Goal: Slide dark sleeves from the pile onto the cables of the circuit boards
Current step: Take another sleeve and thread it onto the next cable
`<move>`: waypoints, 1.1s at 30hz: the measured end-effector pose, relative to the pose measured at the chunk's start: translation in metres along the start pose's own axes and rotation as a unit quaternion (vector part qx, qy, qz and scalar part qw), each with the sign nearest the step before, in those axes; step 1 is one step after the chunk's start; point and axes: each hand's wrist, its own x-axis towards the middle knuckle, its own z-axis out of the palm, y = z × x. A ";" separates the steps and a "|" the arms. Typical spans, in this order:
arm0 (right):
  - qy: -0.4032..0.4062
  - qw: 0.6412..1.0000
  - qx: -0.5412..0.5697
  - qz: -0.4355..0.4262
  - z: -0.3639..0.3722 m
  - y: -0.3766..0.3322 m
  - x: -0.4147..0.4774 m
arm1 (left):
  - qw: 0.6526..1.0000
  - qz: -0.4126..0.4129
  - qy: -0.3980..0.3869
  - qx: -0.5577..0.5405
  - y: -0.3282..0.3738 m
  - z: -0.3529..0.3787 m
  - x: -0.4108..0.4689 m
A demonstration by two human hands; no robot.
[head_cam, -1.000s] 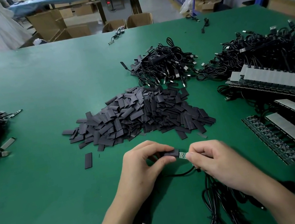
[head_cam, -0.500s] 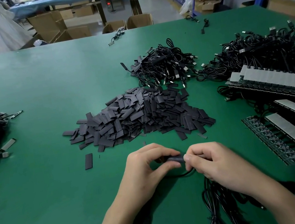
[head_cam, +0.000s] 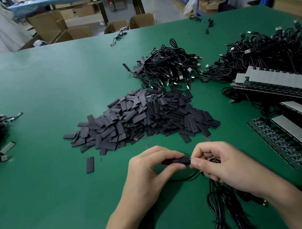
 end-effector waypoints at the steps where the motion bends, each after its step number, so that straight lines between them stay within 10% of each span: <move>1: 0.000 1.000 0.002 0.001 0.000 0.000 0.000 | 1.000 0.000 0.001 0.002 0.000 0.000 0.000; 33: -0.042 0.996 0.079 0.028 0.000 0.000 0.001 | 0.989 0.111 -0.003 0.099 -0.004 -0.003 0.000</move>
